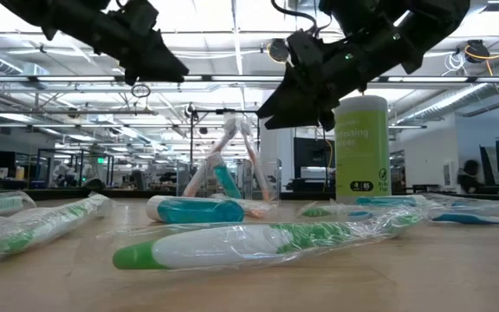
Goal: Pick & Place toothbrushing station
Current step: Put the blue mouthwash into the transparent organizer
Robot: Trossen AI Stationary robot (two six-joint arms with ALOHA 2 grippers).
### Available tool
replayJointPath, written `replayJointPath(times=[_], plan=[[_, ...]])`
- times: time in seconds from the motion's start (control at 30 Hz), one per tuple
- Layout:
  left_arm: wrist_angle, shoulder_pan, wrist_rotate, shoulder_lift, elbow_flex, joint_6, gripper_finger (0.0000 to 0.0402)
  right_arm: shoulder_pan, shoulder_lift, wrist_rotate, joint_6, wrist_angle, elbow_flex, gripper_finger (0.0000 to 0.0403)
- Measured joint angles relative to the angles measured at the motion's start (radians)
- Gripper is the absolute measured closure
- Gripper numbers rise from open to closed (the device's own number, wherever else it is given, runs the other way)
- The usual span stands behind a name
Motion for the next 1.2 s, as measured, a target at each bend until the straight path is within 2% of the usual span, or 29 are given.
replayJointPath(times=[0.17, 0.3, 0.43, 0.6, 0.73, 0.87, 1.07, 1.2], plan=[[-0.074, -0.033, 0.096, 0.001, 0.000, -0.003, 0.0261, -0.028, -0.006, 0.000, -0.105, -0.005, 0.000, 0.0236], [-0.106, -0.070, 0.100, 0.005, 0.000, 0.001, 0.0268, -0.053, -0.018, 0.000, -0.122, -0.008, 0.000, 0.0236], [-0.175, -0.119, 0.168, 0.005, 0.000, 0.041, 0.0270, -0.070, -0.018, 0.000, -0.137, -0.015, 0.000, 0.0236], [-0.240, -0.214, 0.181, 0.068, -0.002, 0.050, 0.0270, -0.090, -0.017, -0.001, -0.149, -0.037, 0.000, 0.0236], [-0.174, -0.308, 0.265, 0.169, 0.000, 0.119, 0.0267, -0.103, -0.017, -0.001, -0.152, -0.032, 0.000, 0.0236], [-0.044, -0.378, 0.329, 0.286, 0.000, 0.162, 0.0243, -0.115, -0.017, -0.001, -0.167, -0.030, 0.000, 0.0236], [0.183, -0.450, 0.332, 0.481, 0.000, 0.180, 0.0192, -0.114, -0.017, -0.001, -0.165, -0.020, 0.000, 0.0236], [0.243, -0.468, 0.326, 0.598, 0.000, 0.181, 0.0176, -0.113, -0.017, -0.001, -0.164, -0.020, 0.000, 0.0236]])
